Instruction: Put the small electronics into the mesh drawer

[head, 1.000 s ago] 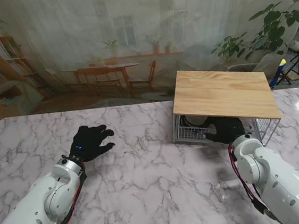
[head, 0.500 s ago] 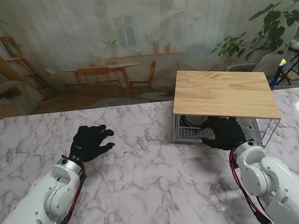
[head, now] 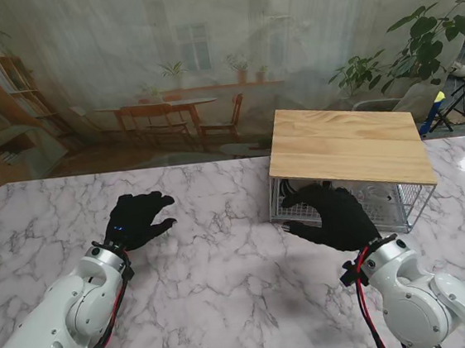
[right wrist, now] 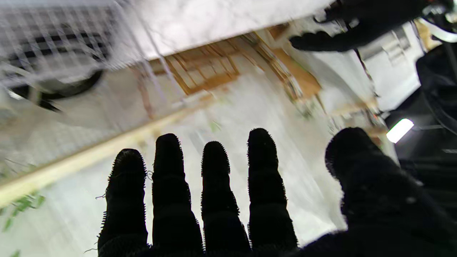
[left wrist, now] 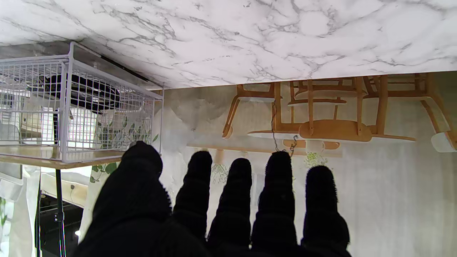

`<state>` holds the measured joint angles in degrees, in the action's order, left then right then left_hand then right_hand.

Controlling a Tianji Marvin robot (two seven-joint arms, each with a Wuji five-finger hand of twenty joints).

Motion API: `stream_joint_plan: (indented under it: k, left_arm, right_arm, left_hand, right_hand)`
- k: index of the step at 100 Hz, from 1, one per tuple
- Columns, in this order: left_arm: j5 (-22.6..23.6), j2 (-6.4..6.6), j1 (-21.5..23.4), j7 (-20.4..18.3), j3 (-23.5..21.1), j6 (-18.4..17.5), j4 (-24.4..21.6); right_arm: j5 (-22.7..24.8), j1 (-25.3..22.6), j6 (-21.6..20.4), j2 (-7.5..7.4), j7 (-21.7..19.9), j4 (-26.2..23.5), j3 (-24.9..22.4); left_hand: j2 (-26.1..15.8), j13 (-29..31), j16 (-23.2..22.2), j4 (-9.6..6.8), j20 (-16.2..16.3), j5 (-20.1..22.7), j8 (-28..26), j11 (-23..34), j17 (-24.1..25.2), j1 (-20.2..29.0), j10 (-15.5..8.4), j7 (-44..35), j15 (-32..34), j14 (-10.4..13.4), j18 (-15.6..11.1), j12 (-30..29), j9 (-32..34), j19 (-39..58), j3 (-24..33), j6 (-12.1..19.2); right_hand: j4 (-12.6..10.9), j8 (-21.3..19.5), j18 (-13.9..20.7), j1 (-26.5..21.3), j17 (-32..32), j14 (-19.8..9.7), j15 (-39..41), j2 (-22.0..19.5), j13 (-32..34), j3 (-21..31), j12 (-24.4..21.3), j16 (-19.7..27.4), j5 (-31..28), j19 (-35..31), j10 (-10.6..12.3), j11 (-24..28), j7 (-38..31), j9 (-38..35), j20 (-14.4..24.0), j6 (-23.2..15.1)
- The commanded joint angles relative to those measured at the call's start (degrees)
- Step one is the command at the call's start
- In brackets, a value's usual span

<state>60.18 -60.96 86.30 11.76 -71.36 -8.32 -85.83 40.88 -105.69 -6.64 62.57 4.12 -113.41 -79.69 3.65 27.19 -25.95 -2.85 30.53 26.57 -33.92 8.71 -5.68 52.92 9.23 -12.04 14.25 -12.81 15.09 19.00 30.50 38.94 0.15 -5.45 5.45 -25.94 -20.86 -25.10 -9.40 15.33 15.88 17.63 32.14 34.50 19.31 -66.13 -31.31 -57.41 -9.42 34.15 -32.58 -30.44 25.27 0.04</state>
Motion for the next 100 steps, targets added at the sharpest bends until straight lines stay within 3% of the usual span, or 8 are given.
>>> stream_joint_plan:
  k: [1, 9, 17, 32, 49, 60, 100]
  left_arm:
    - [-0.35, -0.20, 1.18, -0.20, -0.62, -0.63, -1.42]
    - [-1.47, -0.42, 2.10, 0.08, -1.37, -1.56, -2.33]
    - [-3.63, -0.76, 2.77, 0.06, -1.67, -2.44, -2.93]
    - [-11.48, -1.71, 3.44, -1.95, -1.29, -3.24, -3.62]
    - [-12.79, -1.78, 2.87, -3.06, -0.38, -2.33, -2.82]
    - [-12.40, -1.67, 2.48, -3.26, -0.23, -2.27, -2.20]
    - [-11.57, -1.45, 1.81, -3.46, -0.60, -3.10, -1.37]
  right_arm:
    - [1.15, 2.06, -0.56, 0.99, 1.28, -0.85, 1.84]
    - [-1.50, 5.14, -2.62, 1.69, 4.44, 1.34, 4.54]
    - [-4.82, 8.98, -5.89, 2.71, 8.45, 6.84, 7.66]
    - [-8.13, 15.13, -9.78, 4.02, 12.61, 17.97, 12.05]
    - [-12.49, 18.79, -9.73, 4.87, 12.96, 26.02, 14.20]
    - [-14.16, 19.17, -9.53, 4.86, 11.76, 26.90, 14.12]
    - [-12.25, 17.45, -9.72, 4.65, 12.67, 26.05, 12.54]
  left_hand:
    - [-3.12, -1.26, 0.35, 1.47, 0.66, -3.39, 3.07, -1.19, 0.86, -0.58, 1.03, 3.14, -1.49, -0.55, 0.90, 0.15, -1.86, -1.66, -1.12, -1.64]
    - [-3.33, -0.96, 0.30, 1.42, 0.79, -5.80, 6.37, -1.43, 0.59, -0.63, 0.98, 6.05, -1.39, -0.60, 0.79, -0.16, -1.99, -1.42, -1.11, -1.97]
    - [-3.42, -0.94, 0.31, 1.39, 0.85, -6.42, 8.34, -1.74, 0.34, -0.76, 0.88, 7.07, -1.44, -0.51, 0.71, -0.57, -2.25, -1.29, -1.14, -2.10]
    - [-3.07, -1.27, 0.15, 1.38, 1.08, -0.95, 6.63, -1.43, 0.51, -0.58, 1.31, 2.25, -1.35, -0.81, 0.60, -0.37, -2.74, -0.98, -1.06, -1.98]
    - [-2.99, -1.27, 0.04, 1.44, 1.31, 2.31, 4.98, -1.36, 0.48, -0.35, 1.45, -0.45, -1.23, -0.92, 0.66, -0.17, -2.75, -0.72, -1.13, -2.02]
    - [-3.00, -1.25, -0.05, 1.50, 1.42, 3.29, 3.04, -1.31, 0.46, -0.16, 1.42, -2.54, -1.13, -1.00, 0.70, 0.03, -2.68, -0.66, -1.20, -2.11]
    - [-3.09, -1.27, -0.09, 1.49, 1.52, 2.96, 1.95, -1.18, 0.57, -0.17, 1.39, -2.85, -1.10, -1.10, 0.74, 0.22, -2.44, -0.65, -1.16, -2.10]
  right_hand:
    - [-1.78, -0.89, -0.87, 1.52, -0.58, 0.12, -1.40, -2.16, 0.79, -1.51, -0.87, -0.75, -1.85, -0.36, 1.45, -2.02, 1.17, -1.71, -0.77, -2.65]
    - [-1.94, -1.18, 0.66, 1.47, -2.51, -0.83, -1.07, -2.29, 1.90, -1.58, -1.39, -0.94, -2.76, -0.56, 2.58, -3.20, 0.85, -3.99, -1.18, -3.49]
    - [-1.97, -1.27, 1.49, 1.78, -3.01, -2.00, -1.21, -2.36, 1.76, -1.43, -1.87, -0.88, -2.97, -0.51, 4.10, -3.92, 0.59, -4.74, -1.51, -4.34]
    - [-1.91, -1.51, 2.68, 2.93, -3.27, -3.61, -1.66, -2.92, 1.02, -1.21, -2.29, -0.50, -2.39, -0.25, 5.54, -4.52, -0.31, -5.43, -2.17, -4.66]
    - [-1.96, -1.63, 3.44, 3.19, -2.82, -3.79, -1.92, -3.19, 0.40, -0.38, -2.02, -0.18, -1.48, 0.08, 5.45, -3.99, -1.37, -4.61, -2.71, -3.72]
    - [-1.88, -1.47, 3.32, 3.06, -2.61, -3.75, -1.86, -3.26, 0.43, 0.12, -1.81, -0.10, -2.02, 0.01, 5.33, -3.44, -1.88, -4.84, -2.84, -3.47]
    - [-1.81, -0.88, 3.00, 2.98, -2.81, -3.90, -1.57, -3.35, 1.01, 0.63, -1.73, -0.07, -2.29, -0.34, 5.03, -3.02, -2.22, -5.50, -3.07, -3.27]
